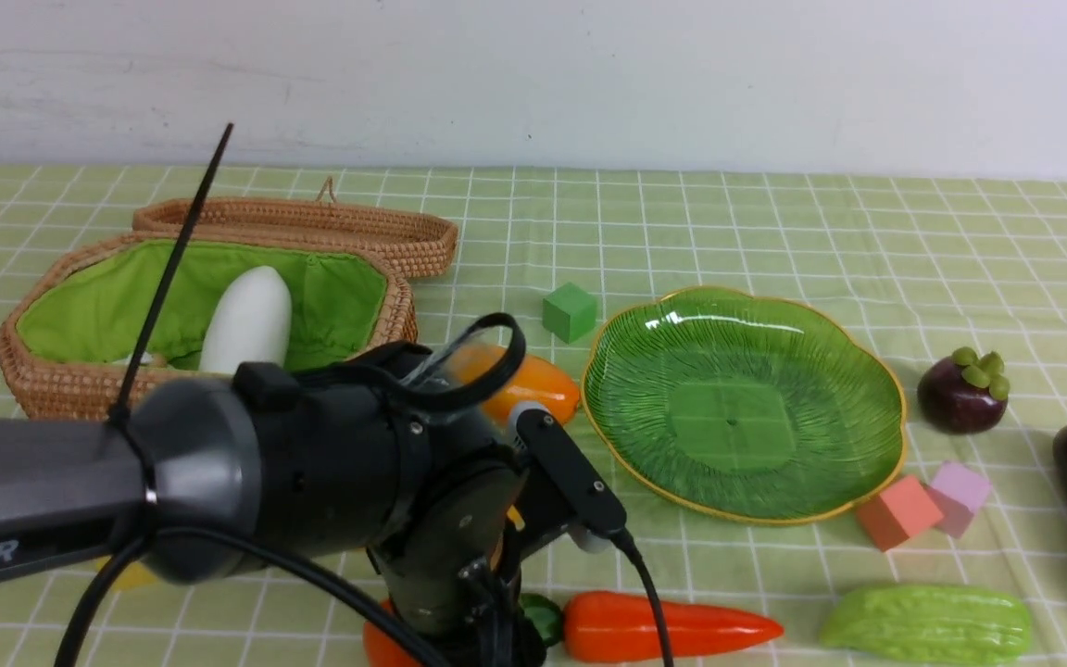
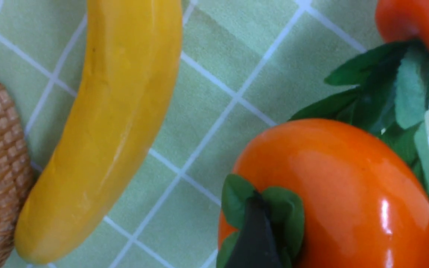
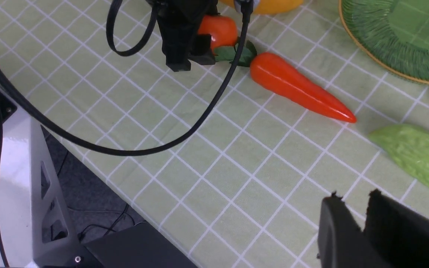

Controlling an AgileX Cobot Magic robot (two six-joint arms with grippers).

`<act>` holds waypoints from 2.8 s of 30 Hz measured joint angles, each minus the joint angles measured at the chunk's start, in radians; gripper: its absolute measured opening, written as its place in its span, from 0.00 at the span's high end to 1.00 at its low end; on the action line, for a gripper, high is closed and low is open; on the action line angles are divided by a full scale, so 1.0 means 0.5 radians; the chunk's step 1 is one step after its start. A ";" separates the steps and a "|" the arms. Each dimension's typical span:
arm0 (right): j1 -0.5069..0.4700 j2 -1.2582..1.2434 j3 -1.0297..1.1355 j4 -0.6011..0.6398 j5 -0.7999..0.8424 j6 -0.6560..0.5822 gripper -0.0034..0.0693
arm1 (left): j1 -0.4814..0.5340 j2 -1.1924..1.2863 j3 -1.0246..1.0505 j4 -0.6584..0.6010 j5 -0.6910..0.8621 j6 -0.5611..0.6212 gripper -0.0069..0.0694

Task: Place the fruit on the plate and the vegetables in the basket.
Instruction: Grab a tomato with your left arm and place it on the plate on the right.

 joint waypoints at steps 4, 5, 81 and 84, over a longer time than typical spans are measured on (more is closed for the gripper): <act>0.000 0.000 0.000 0.033 0.000 -0.036 0.78 | 0.000 0.000 0.000 0.026 -0.073 0.004 0.09; 0.000 0.000 0.000 0.033 0.000 -0.036 0.78 | 0.000 0.000 0.000 0.025 -0.075 0.004 0.09; 0.000 0.000 0.000 0.029 -0.037 -0.185 0.76 | 0.000 -0.636 0.803 -0.528 -0.686 0.855 0.15; 0.000 0.000 0.000 0.025 -0.039 -0.185 0.75 | 0.000 -0.592 0.798 -0.507 -0.729 0.956 0.15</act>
